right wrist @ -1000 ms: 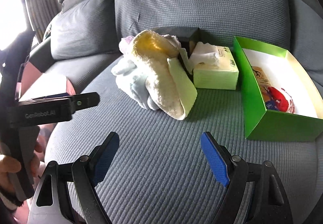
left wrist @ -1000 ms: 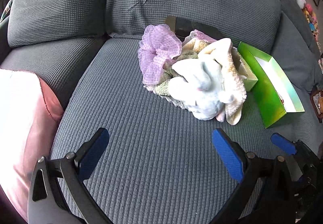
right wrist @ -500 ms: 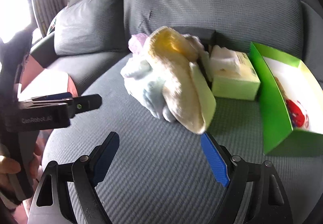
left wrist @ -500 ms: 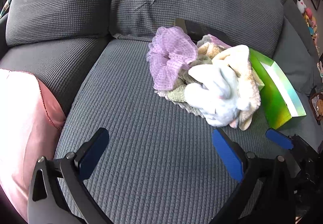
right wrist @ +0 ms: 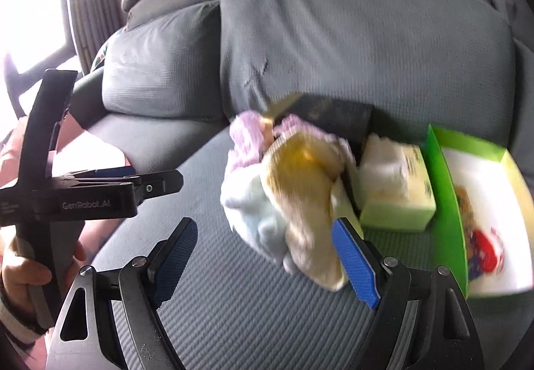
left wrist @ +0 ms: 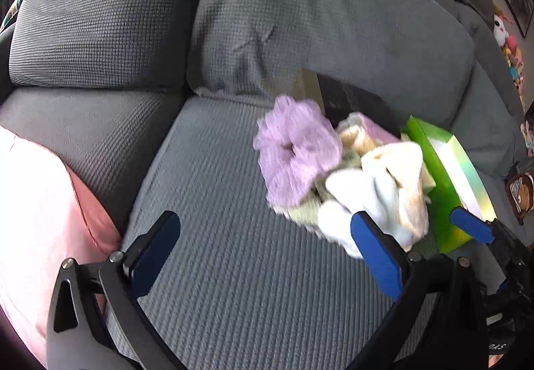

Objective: Organize soft objects
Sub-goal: 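Move the left tool back to the pile of soft items, then grasp the lavender gingham scrunchie with both tools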

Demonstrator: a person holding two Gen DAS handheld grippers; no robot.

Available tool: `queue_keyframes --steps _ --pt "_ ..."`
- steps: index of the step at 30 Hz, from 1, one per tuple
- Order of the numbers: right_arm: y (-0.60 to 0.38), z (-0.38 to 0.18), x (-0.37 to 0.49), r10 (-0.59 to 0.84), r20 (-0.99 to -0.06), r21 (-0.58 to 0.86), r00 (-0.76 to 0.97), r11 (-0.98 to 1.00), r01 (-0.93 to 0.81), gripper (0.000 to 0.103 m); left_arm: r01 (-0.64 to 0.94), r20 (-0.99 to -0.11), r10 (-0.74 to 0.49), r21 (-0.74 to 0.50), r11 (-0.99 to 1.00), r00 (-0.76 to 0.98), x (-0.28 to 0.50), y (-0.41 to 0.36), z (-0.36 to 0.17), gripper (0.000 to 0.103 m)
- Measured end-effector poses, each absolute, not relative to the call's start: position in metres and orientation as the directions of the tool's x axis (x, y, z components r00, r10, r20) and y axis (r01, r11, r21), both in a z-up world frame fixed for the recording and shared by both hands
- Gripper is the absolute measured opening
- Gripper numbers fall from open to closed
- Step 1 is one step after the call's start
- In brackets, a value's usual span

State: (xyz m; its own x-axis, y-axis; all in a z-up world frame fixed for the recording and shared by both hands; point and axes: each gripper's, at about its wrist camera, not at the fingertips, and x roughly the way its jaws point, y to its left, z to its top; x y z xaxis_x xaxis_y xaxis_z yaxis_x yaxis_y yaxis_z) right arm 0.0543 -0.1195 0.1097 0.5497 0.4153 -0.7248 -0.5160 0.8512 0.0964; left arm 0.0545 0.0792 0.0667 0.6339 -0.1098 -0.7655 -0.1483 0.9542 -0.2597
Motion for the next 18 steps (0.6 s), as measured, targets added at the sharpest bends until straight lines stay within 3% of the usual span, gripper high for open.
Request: queue_keyframes --steps 5,10,18 --pt "-0.096 0.126 0.075 0.413 -0.712 0.024 0.567 0.822 -0.569 0.083 -0.147 -0.778 -0.116 -0.259 0.955 0.617 0.074 0.093 0.054 0.101" --pt "-0.072 0.141 0.109 0.495 -0.703 0.1 0.51 0.779 -0.619 0.081 -0.102 -0.78 -0.201 -0.321 0.942 0.593 0.085 0.095 0.027 0.101" --pt "-0.005 0.088 0.182 0.439 -0.848 0.167 0.296 0.753 -0.637 0.059 -0.12 -0.801 -0.244 -0.363 0.924 0.546 0.121 0.094 0.004 0.099"
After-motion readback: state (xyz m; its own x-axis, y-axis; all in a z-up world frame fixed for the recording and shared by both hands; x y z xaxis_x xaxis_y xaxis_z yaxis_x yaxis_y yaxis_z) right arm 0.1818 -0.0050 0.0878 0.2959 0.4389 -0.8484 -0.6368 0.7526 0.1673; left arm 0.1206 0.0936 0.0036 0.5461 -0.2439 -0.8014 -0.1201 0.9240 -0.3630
